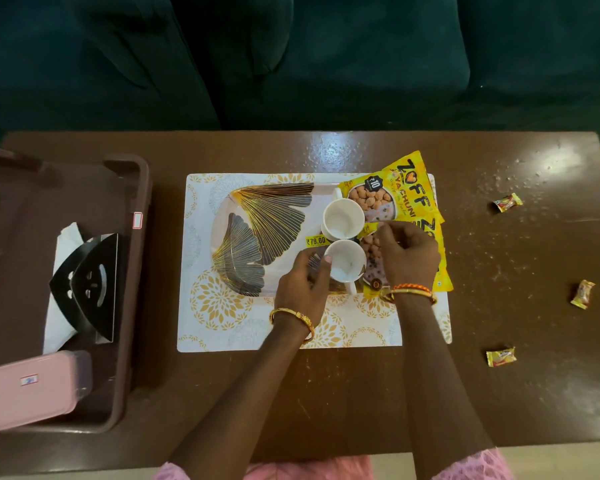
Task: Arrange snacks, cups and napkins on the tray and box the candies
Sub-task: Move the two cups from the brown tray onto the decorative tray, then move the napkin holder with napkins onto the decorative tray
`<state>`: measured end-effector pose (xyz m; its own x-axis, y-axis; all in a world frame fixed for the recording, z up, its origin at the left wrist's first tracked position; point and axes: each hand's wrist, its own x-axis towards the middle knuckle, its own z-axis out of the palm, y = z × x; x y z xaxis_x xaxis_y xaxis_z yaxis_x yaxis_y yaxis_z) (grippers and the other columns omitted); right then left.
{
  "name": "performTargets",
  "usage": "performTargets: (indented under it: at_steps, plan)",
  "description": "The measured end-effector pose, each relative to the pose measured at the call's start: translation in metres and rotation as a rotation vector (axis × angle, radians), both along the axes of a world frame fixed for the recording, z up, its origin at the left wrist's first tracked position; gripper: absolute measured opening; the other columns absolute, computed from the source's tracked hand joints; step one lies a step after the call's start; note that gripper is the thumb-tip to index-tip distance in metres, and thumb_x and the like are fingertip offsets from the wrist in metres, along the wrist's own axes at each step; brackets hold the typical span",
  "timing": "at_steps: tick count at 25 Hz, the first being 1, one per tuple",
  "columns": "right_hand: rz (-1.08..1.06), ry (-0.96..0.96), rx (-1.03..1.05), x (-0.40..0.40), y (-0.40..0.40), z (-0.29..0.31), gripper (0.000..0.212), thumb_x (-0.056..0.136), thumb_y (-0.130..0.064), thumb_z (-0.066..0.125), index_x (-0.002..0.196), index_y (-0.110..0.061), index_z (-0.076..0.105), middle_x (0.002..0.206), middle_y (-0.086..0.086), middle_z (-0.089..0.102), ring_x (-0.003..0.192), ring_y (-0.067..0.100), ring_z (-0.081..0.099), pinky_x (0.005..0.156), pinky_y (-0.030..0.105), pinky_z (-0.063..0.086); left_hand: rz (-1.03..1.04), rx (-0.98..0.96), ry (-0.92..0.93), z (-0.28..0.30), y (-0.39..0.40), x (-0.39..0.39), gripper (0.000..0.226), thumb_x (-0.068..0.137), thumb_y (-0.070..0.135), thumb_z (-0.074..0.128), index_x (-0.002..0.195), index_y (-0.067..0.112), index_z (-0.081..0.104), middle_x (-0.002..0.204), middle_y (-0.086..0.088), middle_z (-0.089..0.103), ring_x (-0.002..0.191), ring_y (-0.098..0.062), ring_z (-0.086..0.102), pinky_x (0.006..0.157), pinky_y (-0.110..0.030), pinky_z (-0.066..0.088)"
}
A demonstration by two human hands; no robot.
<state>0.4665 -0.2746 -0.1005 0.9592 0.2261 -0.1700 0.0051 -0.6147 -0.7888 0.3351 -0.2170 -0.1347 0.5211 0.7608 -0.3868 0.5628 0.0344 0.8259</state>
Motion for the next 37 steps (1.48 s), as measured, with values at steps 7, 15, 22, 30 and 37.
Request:
performTargets:
  at_steps: [7, 15, 22, 30, 37]
  plan:
    - [-0.129, -0.252, 0.237, -0.079, -0.020, 0.012, 0.041, 0.091, -0.023, 0.051, 0.058, 0.002, 0.057, 0.050, 0.004, 0.058, 0.047, -0.005, 0.052, 0.047, 0.004, 0.034, 0.121, 0.276, 0.032, 0.022, -0.026, -0.060, 0.025, 0.093, 0.032, 0.042, 0.102, 0.017, 0.060, 0.077, 0.008, 0.061, 0.052, -0.008, 0.050, 0.050, -0.023, 0.038]
    - [0.254, -0.153, 0.187, -0.162, 0.014, -0.003, 0.043, 0.092, -0.026, 0.045, 0.060, 0.001, 0.056, 0.044, 0.019, 0.053, 0.039, 0.032, 0.049, 0.039, 0.042, 0.040, 0.226, 0.348, 0.203, 0.031, -0.019, -0.141, 0.019, 0.093, 0.017, 0.047, 0.102, 0.010, 0.062, 0.097, -0.008, 0.068, 0.083, -0.023, 0.062, 0.070, -0.031, 0.047]
    - [0.351, -0.106, 0.099, -0.244, 0.053, -0.005, 0.035, 0.091, -0.019, 0.049, 0.062, -0.001, 0.052, 0.048, 0.015, 0.051, 0.043, 0.026, 0.045, 0.043, 0.035, 0.035, 0.092, 0.446, 0.289, 0.050, 0.018, -0.197, 0.028, 0.076, 0.005, 0.050, 0.101, 0.007, 0.062, 0.102, -0.015, 0.065, 0.093, -0.034, 0.060, 0.076, -0.041, 0.048]
    - [0.482, -0.035, 0.134, -0.331, 0.107, 0.020, 0.018, 0.086, -0.027, 0.050, 0.084, -0.013, 0.062, 0.073, 0.003, 0.064, 0.065, 0.007, 0.053, 0.061, 0.022, 0.046, 0.400, 0.509, 0.383, 0.069, 0.081, -0.319, 0.026, 0.080, 0.010, 0.053, 0.105, 0.008, 0.060, 0.113, -0.019, 0.058, 0.106, -0.035, 0.053, 0.090, -0.045, 0.046]
    - [0.450, 0.065, -0.069, -0.353, 0.177, 0.007, 0.056, 0.077, -0.043, 0.068, 0.122, -0.012, 0.053, 0.120, 0.011, 0.054, 0.104, 0.023, 0.056, 0.083, 0.025, 0.046, 0.247, 0.233, 0.336, 0.049, 0.155, -0.324, 0.033, 0.091, 0.024, 0.051, 0.118, 0.007, 0.056, 0.122, -0.014, 0.060, 0.113, -0.029, 0.054, 0.093, -0.039, 0.047]
